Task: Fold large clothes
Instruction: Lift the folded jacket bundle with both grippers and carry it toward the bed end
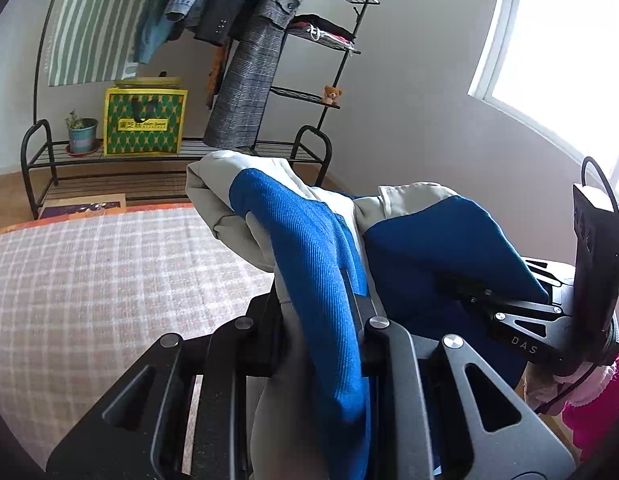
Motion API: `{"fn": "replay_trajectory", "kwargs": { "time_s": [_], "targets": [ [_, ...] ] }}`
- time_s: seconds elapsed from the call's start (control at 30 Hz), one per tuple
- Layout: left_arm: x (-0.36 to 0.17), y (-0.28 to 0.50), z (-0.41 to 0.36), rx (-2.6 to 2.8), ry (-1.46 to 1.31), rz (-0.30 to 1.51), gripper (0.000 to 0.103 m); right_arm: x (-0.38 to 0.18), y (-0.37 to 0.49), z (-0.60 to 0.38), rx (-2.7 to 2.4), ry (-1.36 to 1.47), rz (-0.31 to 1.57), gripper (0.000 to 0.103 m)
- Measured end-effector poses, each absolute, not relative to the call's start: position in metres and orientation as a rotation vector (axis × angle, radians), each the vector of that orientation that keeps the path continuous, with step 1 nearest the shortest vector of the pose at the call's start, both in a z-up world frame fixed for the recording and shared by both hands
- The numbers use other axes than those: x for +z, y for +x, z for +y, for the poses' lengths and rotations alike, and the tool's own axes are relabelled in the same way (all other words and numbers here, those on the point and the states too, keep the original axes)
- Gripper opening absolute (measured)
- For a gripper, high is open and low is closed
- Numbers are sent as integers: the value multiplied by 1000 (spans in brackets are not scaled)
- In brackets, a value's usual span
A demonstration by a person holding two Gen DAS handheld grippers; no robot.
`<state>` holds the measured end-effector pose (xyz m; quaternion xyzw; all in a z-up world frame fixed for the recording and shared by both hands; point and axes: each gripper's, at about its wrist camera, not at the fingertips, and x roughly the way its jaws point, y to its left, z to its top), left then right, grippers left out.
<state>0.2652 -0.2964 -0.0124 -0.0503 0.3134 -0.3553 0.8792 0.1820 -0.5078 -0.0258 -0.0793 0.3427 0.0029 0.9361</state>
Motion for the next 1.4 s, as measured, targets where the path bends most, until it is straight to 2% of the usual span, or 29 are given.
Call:
{"fn": "replay_trajectory", "kwargs": {
  "time_s": [0.63,1.0,1.23,1.27,1.37,1.4],
  "targets": [
    [-29,410,-570,-880,-93,663,20,-17,318,-728,-211,-138,712,20],
    [-67,502,-649,-864,-92,678,20,-44,421,-807,-240,-117,736,19],
    [-141,541,-665,-732,-7,796,20,-101,467,-853,-209,-54,852,19],
    [-154,548,-662,-705,4,838,22,-111,471,-866,-243,-36,878,22],
    [-167,556,-647,-739,-61,874,29,-141,471,-911,-302,139,949,40],
    [-165,554,-648,-747,-47,869,30,-149,470,-920,-303,195,964,41]
  ]
}}
